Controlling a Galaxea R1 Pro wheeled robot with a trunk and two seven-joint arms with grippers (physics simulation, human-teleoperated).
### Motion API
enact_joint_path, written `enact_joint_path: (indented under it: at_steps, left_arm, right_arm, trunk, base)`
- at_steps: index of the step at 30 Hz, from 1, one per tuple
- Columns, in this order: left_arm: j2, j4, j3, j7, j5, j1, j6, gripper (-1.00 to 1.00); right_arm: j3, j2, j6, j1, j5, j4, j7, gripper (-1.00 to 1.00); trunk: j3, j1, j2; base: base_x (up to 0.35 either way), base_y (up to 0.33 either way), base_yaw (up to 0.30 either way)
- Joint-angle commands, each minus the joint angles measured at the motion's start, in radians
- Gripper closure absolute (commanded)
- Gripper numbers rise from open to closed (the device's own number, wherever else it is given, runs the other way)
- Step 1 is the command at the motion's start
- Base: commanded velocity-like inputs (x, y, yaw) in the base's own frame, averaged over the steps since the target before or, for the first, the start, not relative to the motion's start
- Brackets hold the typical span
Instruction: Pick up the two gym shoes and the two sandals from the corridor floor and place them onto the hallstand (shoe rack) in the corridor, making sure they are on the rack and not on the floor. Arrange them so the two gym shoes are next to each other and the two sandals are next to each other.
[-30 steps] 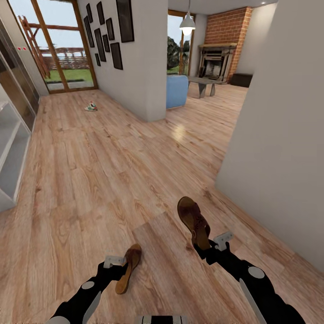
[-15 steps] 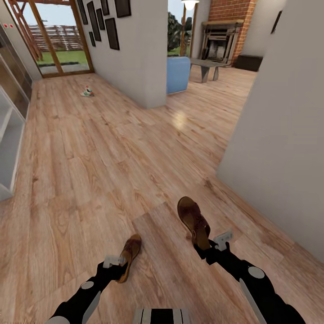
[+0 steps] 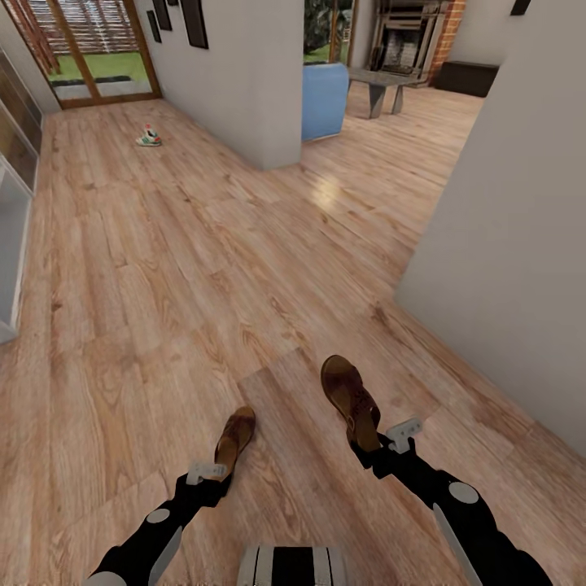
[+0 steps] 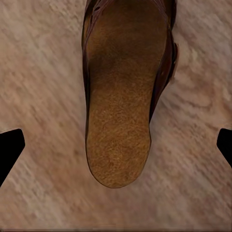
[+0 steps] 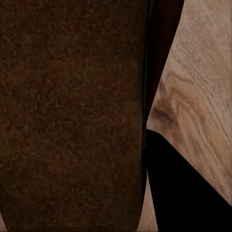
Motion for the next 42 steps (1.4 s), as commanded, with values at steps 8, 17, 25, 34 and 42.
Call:
enact_joint_path:
  at_steps: [8, 17, 25, 34, 42]
  left_arm:
    - [0.000, 0.001, -0.002, -0.002, -0.006, 0.001, -0.006, -1.00]
    - [0.002, 0.000, -0.006, -0.002, -0.009, 0.002, -0.073, -1.00]
    - [0.011, 0.001, -0.007, -0.002, -0.010, 0.005, -0.130, -1.00]
    - [0.010, 0.001, -0.007, -0.002, -0.008, 0.005, -0.133, -1.00]
    - [0.010, 0.001, -0.007, -0.002, -0.009, 0.006, -0.134, -1.00]
  right_arm:
    - [0.001, -0.001, 0.008, 0.000, -0.010, -0.001, 0.000, 1.00]
    - [0.001, -0.001, 0.008, 0.000, -0.010, -0.010, 0.000, 1.00]
    - [0.002, -0.001, 0.008, 0.000, -0.009, -0.017, -0.002, 1.00]
    - [0.001, -0.001, 0.008, 0.000, -0.009, -0.017, -0.002, 1.00]
    - [0.001, -0.001, 0.008, 0.000, -0.009, -0.017, -0.002, 1.00]
  trunk:
    - [-0.044, 0.003, -0.002]
    - [-0.090, 0.007, -0.004]
    - [-0.102, 0.007, -0.004]
    - [-0.109, 0.007, -0.004]
    - [-0.109, 0.007, -0.004]
  base:
    - [0.000, 0.000, 0.000]
    - [0.000, 0.000, 0.000]
    - [0.000, 0.000, 0.000]
    - [0.014, 0.000, 0.000]
    - [0.176, 0.000, 0.000]
